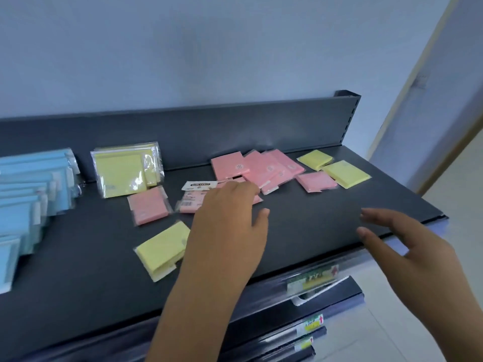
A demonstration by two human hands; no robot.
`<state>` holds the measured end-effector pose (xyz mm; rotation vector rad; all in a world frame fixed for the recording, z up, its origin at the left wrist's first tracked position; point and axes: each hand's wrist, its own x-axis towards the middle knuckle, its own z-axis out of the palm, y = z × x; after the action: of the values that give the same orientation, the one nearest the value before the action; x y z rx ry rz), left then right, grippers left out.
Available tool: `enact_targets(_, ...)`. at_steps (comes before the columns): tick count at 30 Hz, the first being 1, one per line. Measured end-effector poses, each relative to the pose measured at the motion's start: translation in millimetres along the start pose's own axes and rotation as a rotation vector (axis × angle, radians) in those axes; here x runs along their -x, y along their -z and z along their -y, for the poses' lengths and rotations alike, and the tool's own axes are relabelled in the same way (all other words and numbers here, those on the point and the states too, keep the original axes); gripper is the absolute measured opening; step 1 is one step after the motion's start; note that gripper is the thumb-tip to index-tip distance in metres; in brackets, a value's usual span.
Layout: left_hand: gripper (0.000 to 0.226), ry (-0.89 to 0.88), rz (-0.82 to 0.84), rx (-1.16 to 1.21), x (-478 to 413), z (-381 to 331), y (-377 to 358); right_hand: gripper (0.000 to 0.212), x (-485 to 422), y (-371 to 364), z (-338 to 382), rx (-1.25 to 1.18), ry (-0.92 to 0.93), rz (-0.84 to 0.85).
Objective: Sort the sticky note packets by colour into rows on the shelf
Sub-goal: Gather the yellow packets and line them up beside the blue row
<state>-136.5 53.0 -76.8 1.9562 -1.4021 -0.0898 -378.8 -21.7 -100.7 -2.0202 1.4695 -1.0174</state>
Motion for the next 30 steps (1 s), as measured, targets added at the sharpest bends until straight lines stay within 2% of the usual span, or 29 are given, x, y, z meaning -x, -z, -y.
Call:
enact_targets(5,0.034,-0.001,0.012,-0.032,-6,-51,-47,0.033,-37,51,-44,0.006,-0.002,0.081)
enact_targets(8,0.029,0.011,0.020,-0.011,-8,-78,-70,0.031,-67,71,-61,0.004,0.007,0.103)
enact_targets(13,0.029,0.038,0.081,-0.082,-21,-105,-94,0.031,-117,69,-69,0.084,0.116,0.317)
enact_targets(19,0.036,-0.025,0.154,-0.219,-64,-127,-114,0.048,-184,45,-64,0.374,0.385,0.560)
enact_targets(25,0.039,-0.013,0.195,-0.277,-87,-134,-135,0.065,-251,32,-74,0.460,0.460,0.713)
enact_targets(28,0.041,0.020,0.240,-0.313,-92,-145,-142,0.087,-298,16,-125,0.493,0.468,0.759)
enact_targets(30,0.040,0.032,0.239,-0.334,-93,-149,-150,0.099,-351,-6,-189,0.534,0.624,0.784)
